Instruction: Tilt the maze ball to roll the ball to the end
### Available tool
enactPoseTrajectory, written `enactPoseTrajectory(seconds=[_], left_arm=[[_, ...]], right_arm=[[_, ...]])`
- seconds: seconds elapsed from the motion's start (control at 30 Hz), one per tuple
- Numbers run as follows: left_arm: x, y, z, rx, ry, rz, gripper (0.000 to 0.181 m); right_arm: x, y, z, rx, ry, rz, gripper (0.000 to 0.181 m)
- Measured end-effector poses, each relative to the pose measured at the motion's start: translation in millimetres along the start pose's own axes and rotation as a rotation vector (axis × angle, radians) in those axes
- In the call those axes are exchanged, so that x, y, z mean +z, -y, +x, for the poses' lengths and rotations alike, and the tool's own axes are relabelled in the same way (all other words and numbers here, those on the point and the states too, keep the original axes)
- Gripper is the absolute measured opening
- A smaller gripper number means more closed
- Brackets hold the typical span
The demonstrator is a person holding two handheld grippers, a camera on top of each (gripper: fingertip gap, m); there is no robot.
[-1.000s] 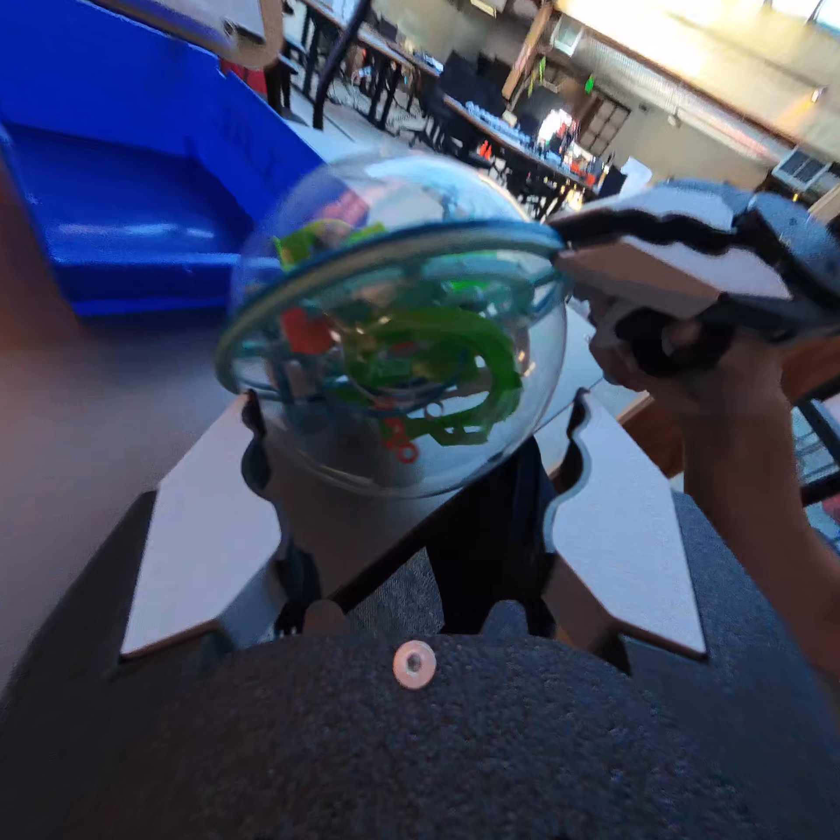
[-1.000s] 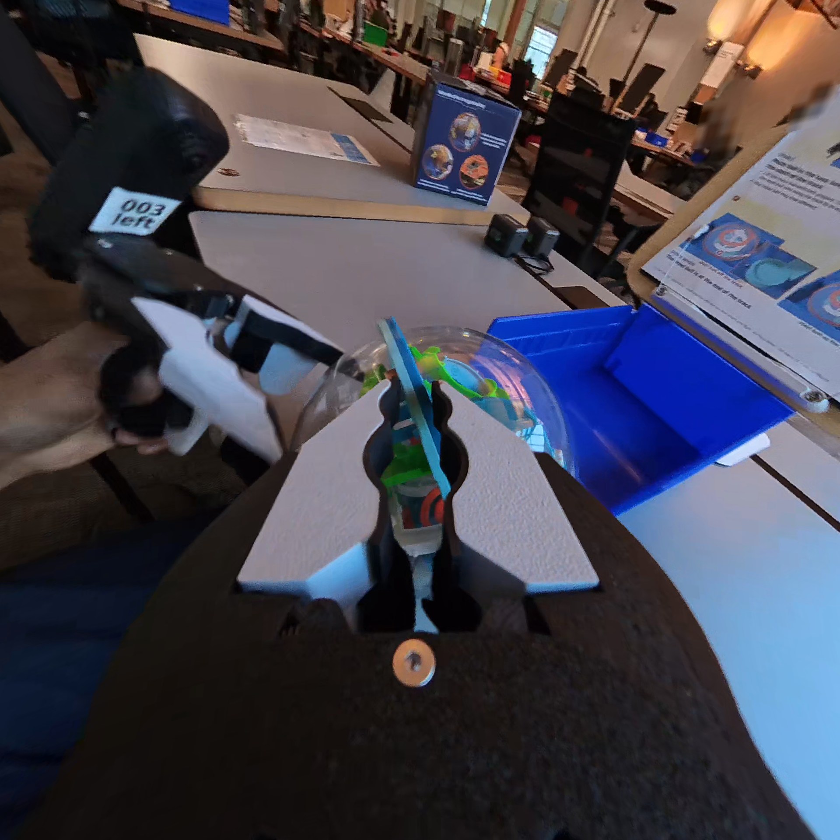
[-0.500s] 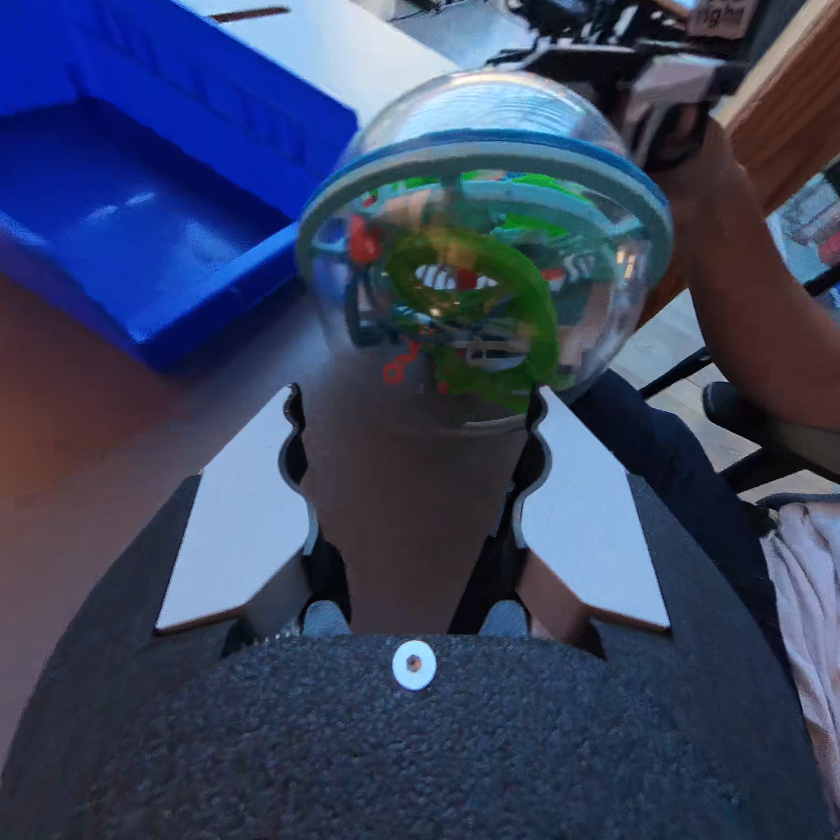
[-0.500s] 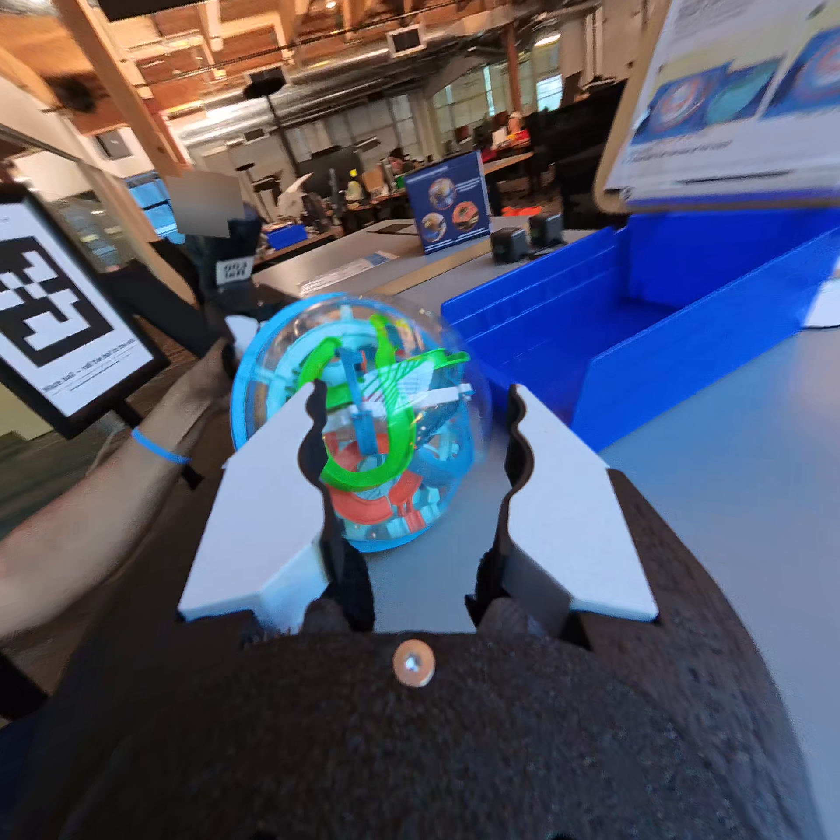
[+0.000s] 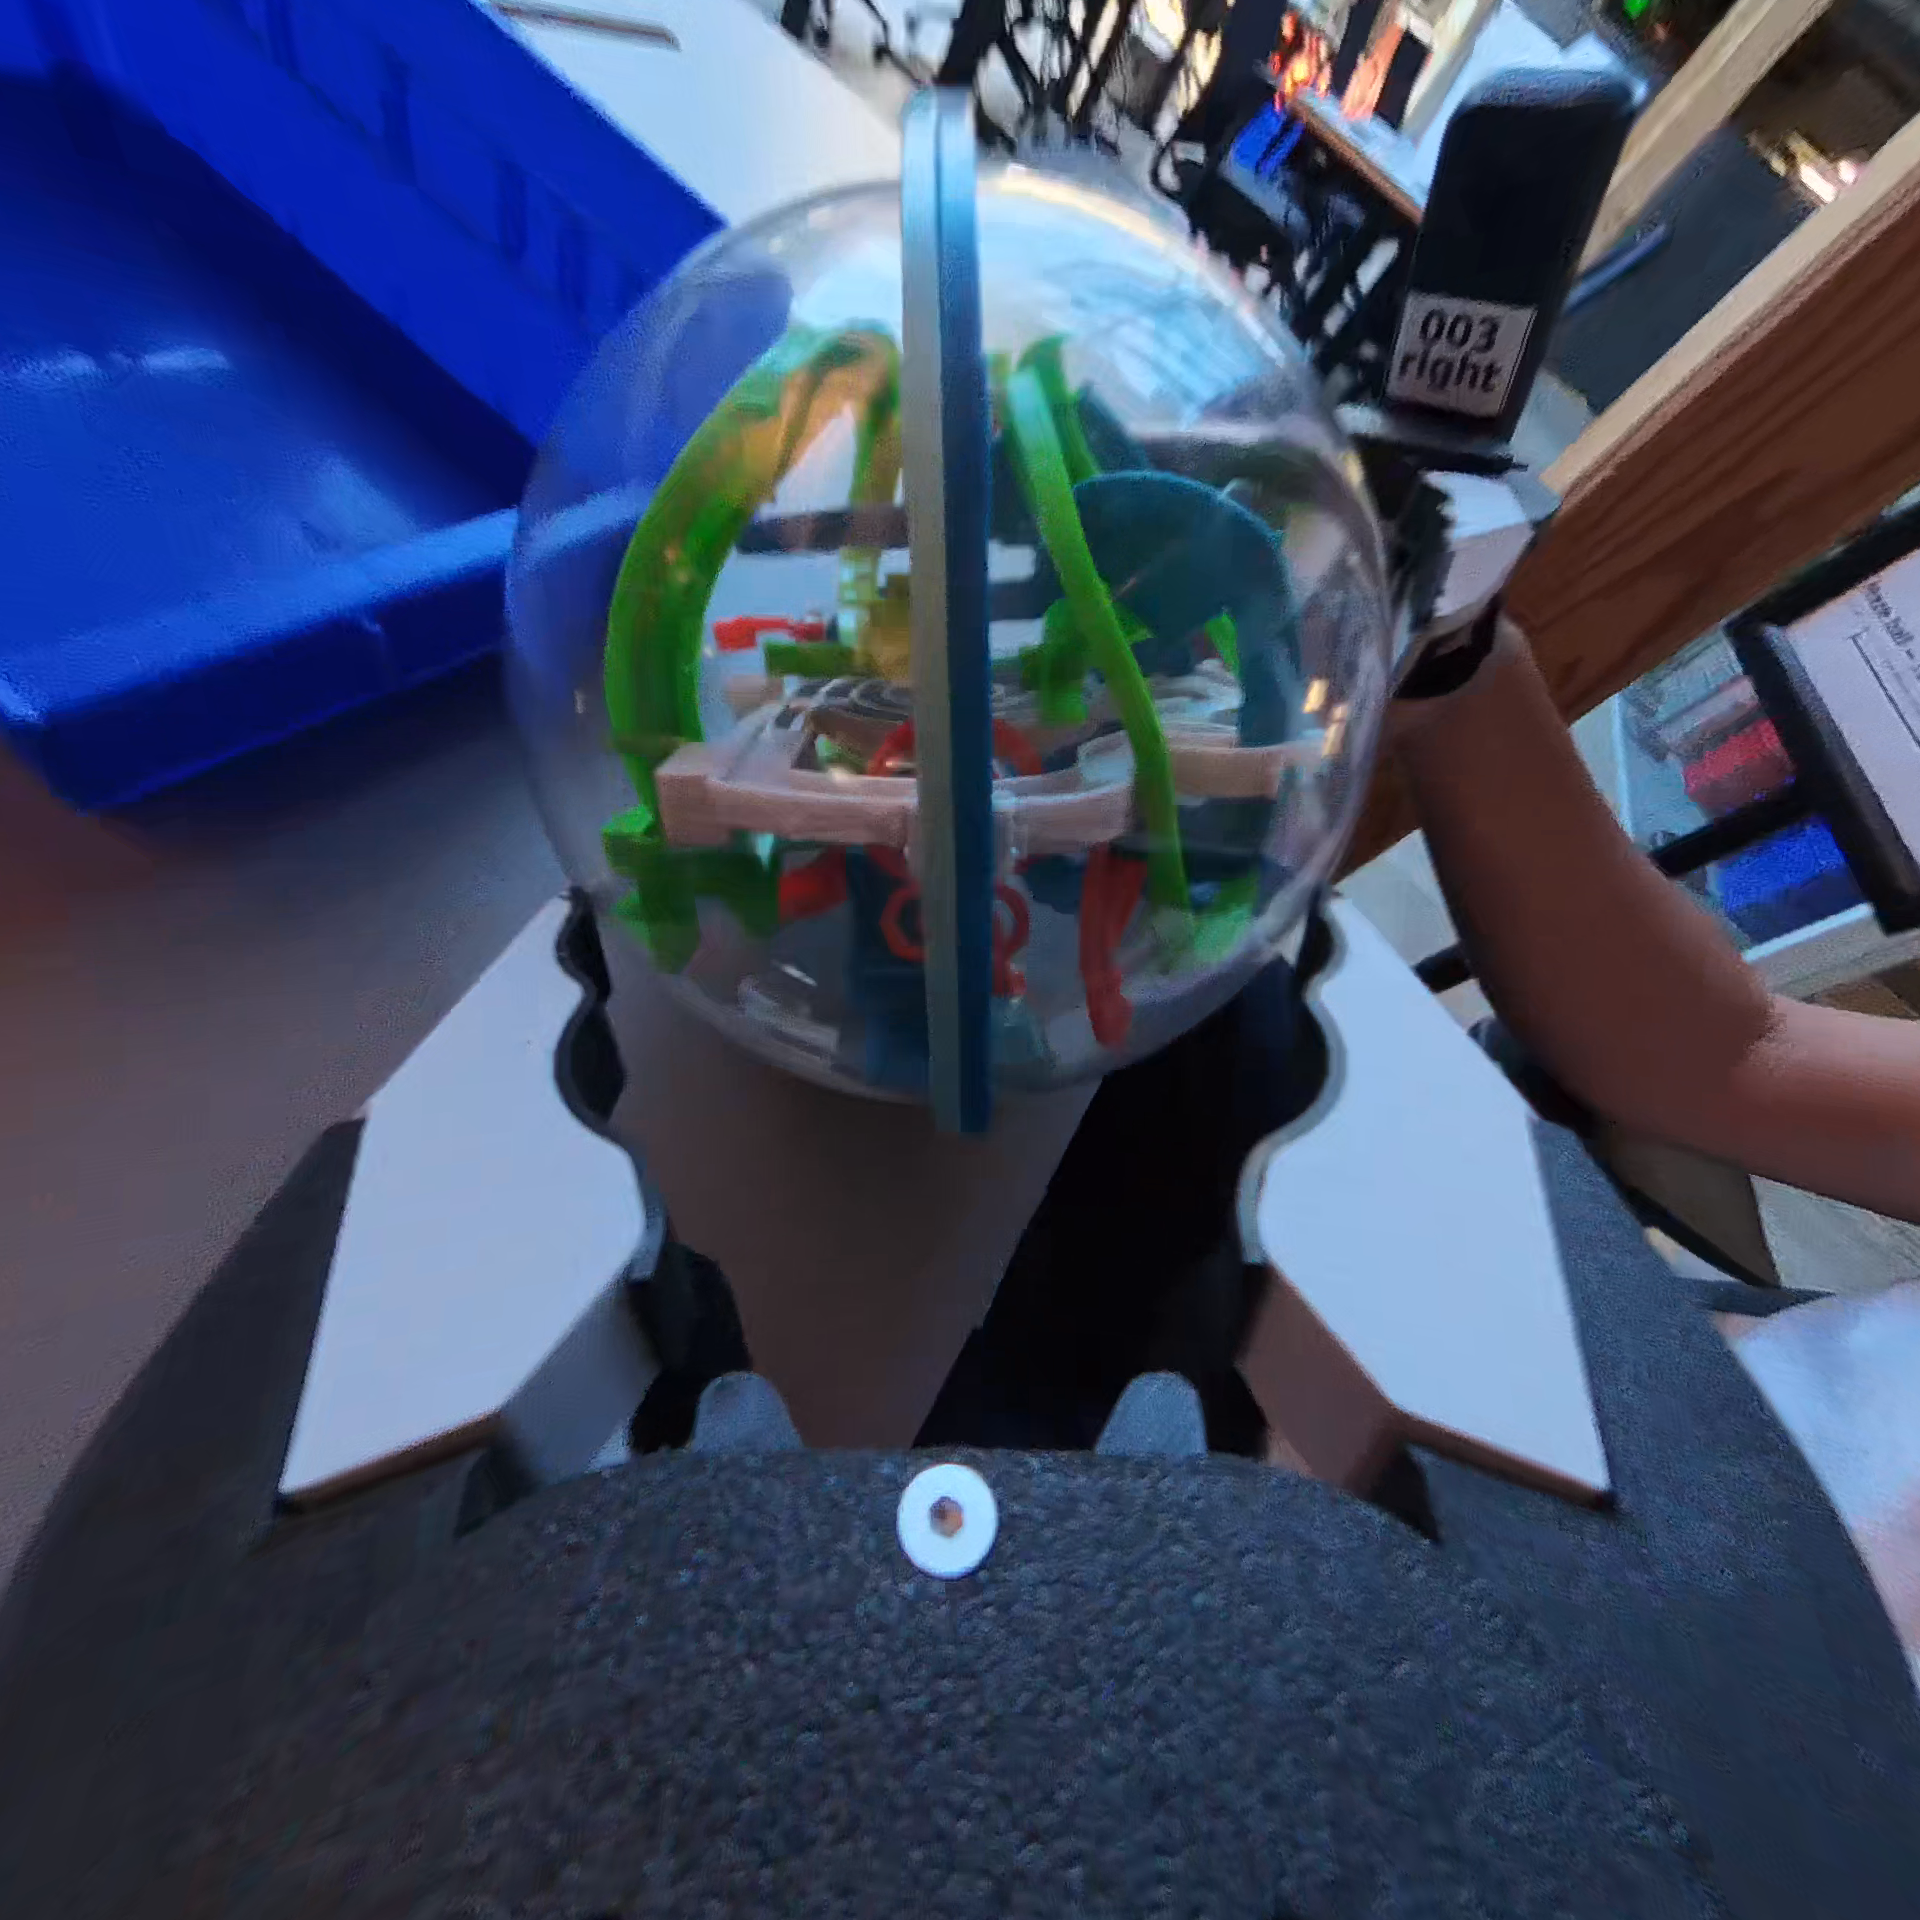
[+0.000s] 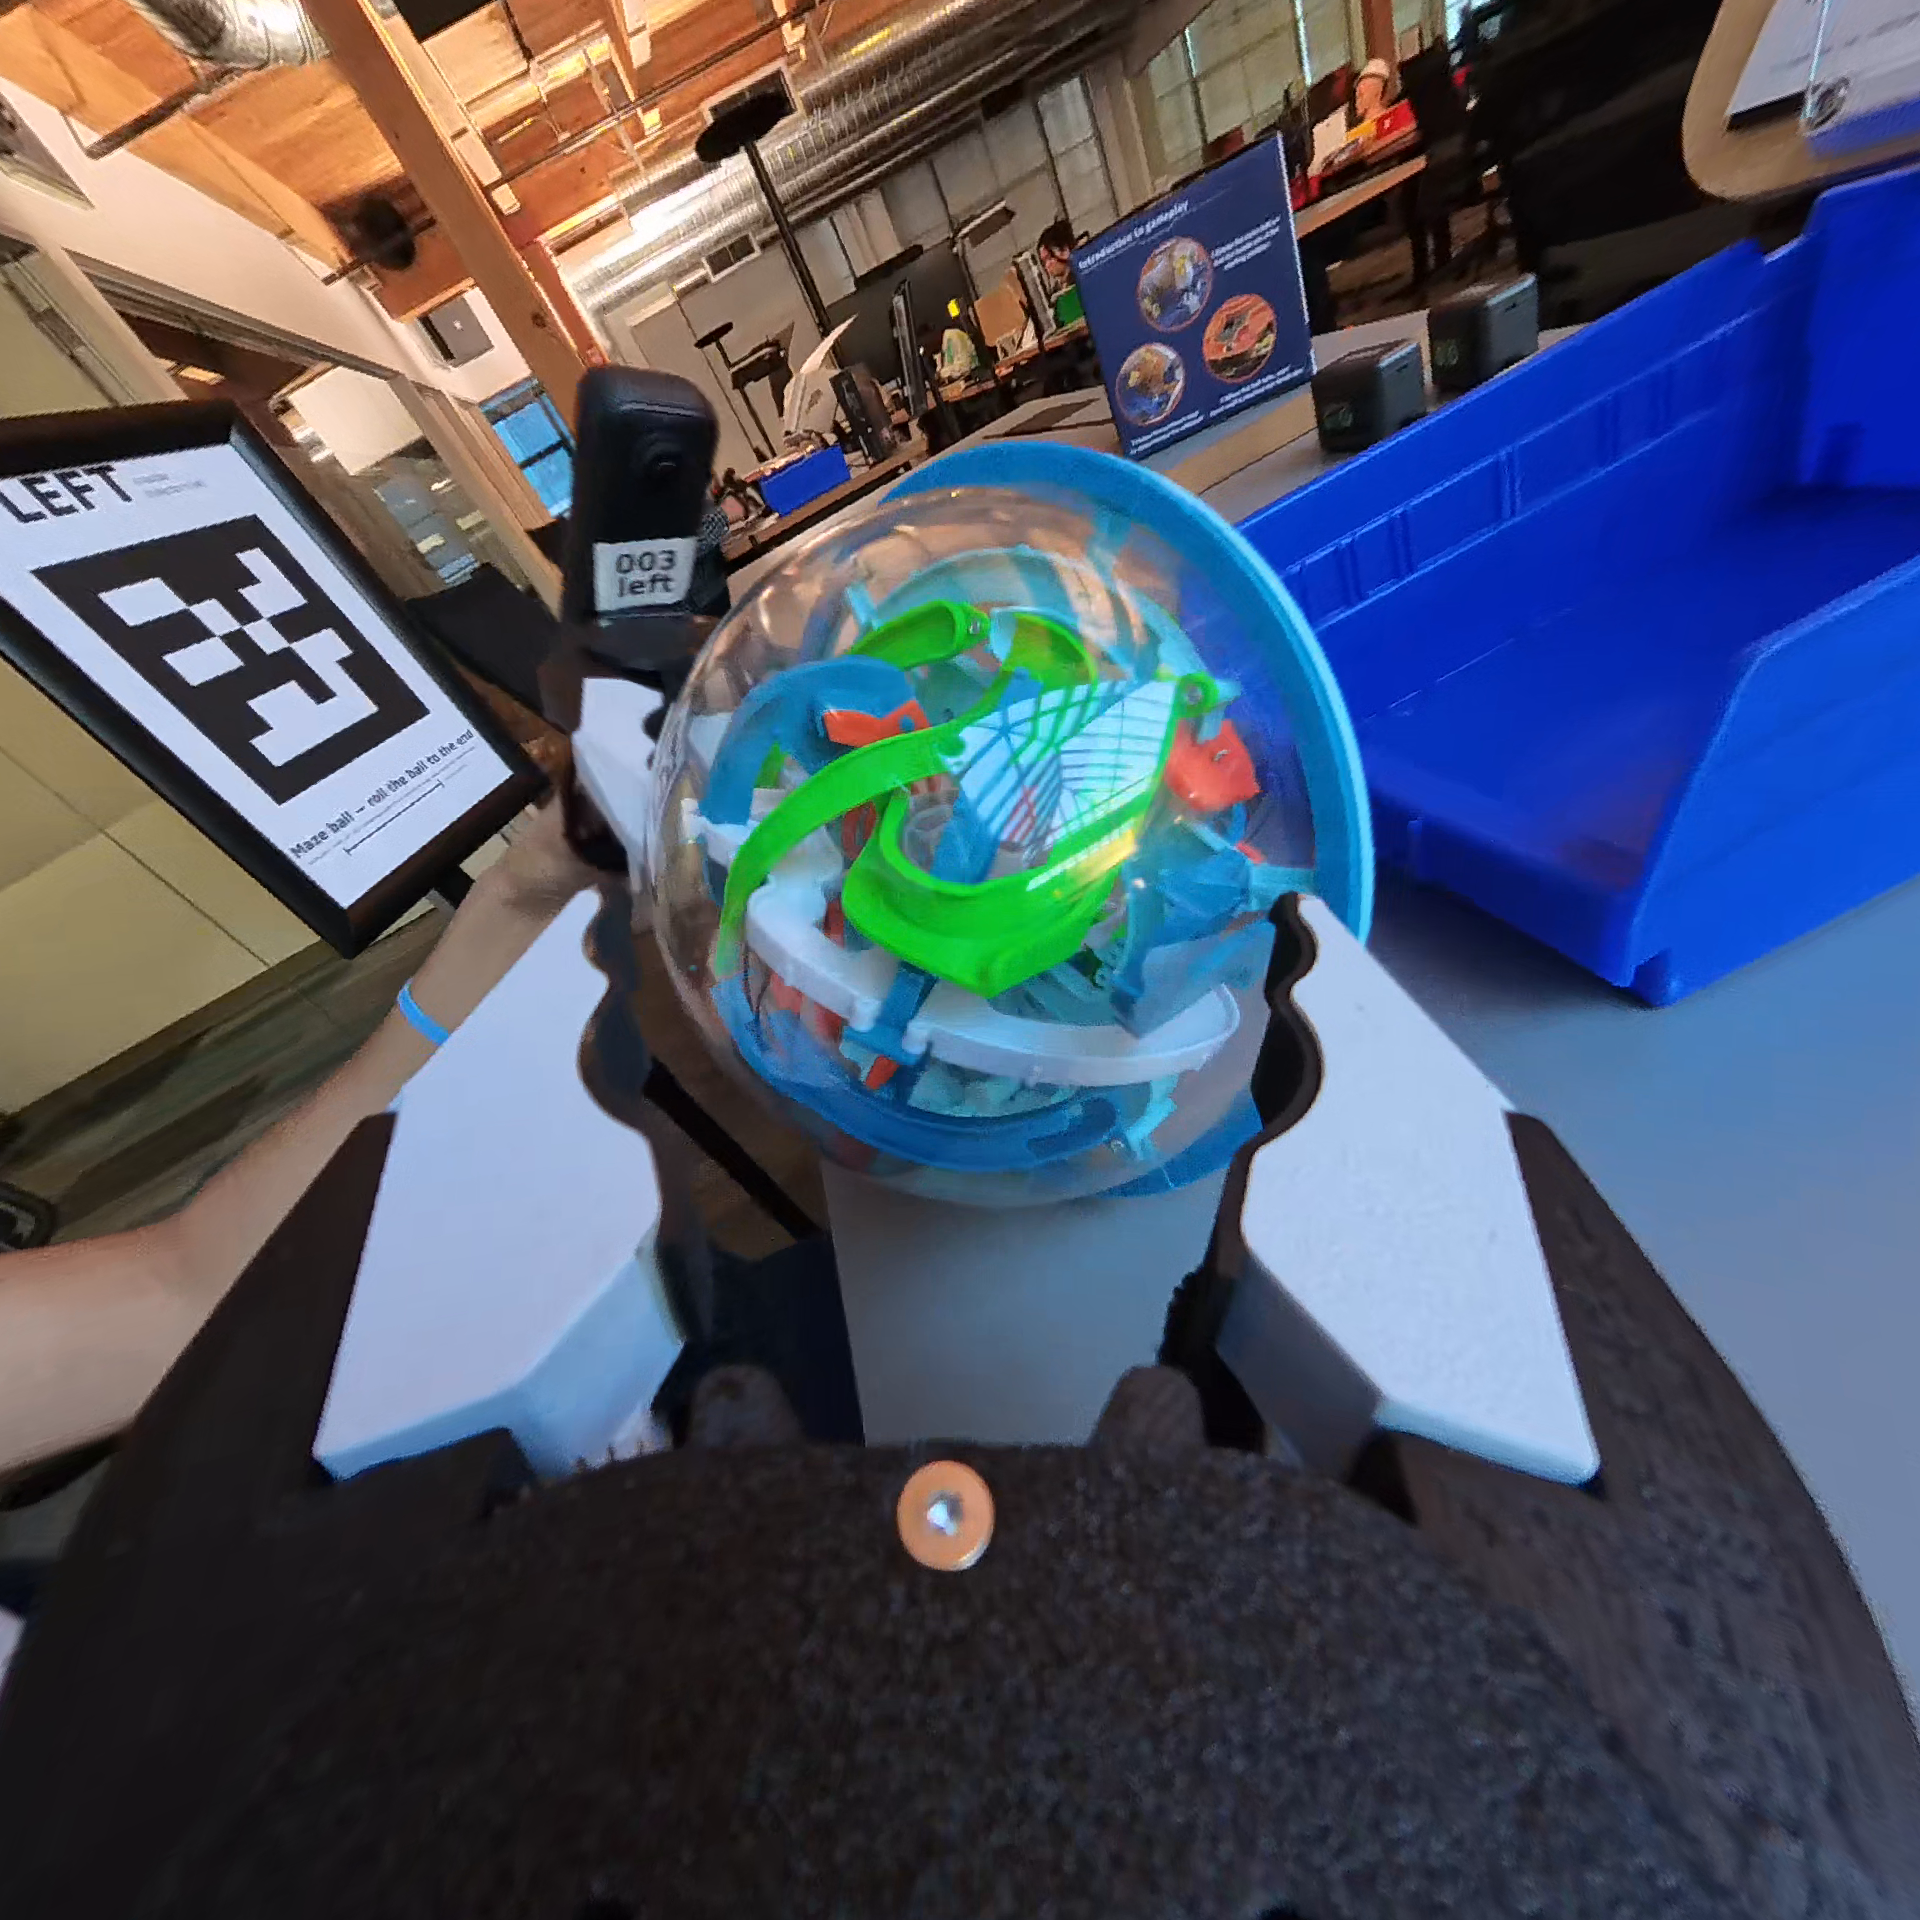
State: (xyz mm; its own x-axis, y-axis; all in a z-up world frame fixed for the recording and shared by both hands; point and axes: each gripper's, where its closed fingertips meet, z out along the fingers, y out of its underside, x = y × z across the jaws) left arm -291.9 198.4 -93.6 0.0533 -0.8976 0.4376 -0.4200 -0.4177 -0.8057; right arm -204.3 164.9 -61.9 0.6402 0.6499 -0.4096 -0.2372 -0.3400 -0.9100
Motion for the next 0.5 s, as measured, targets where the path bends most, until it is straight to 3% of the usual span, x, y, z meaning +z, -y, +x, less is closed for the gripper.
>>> enactPoseTrajectory(seconds=[0.1, 0.2, 0.27, 0.33, 0.43, 0.5], left_arm=[[3.2, -12.0, -2.2, -0.044, -0.077, -0.080, 0.134], [-1.8, -23.4, -7.4, -0.033, -0.133, -0.103, 0.131], [-6.6, -29.2, -12.2, -0.056, -0.170, -0.105, 0.128], [-10.9, -29.1, -18.3, -0.062, -0.183, -0.084, 0.124], [-12.9, -20.7, -26.1, -0.065, -0.198, -0.021, 0.129], [-11.5, -14.8, -31.7, -0.101, -0.212, -0.008, 0.158]], right_arm=[[-4.5, 5.3, -2.0, -0.054, -0.005, 0.002, 0.113], [-19.9, 15.4, 26.8, 0.002, -0.115, 0.046, 0.113], [-25.8, -0.2, 49.3, 0.099, -0.166, -0.020, 0.119], [-18.3, -19.7, 42.1, 0.201, -0.048, -0.115, 0.129], [7.3, -8.9, 18.3, 0.183, 0.155, -0.020, 0.137], [23.4, -9.1, 19.2, 0.150, 0.160, -0.027, 0.135]])
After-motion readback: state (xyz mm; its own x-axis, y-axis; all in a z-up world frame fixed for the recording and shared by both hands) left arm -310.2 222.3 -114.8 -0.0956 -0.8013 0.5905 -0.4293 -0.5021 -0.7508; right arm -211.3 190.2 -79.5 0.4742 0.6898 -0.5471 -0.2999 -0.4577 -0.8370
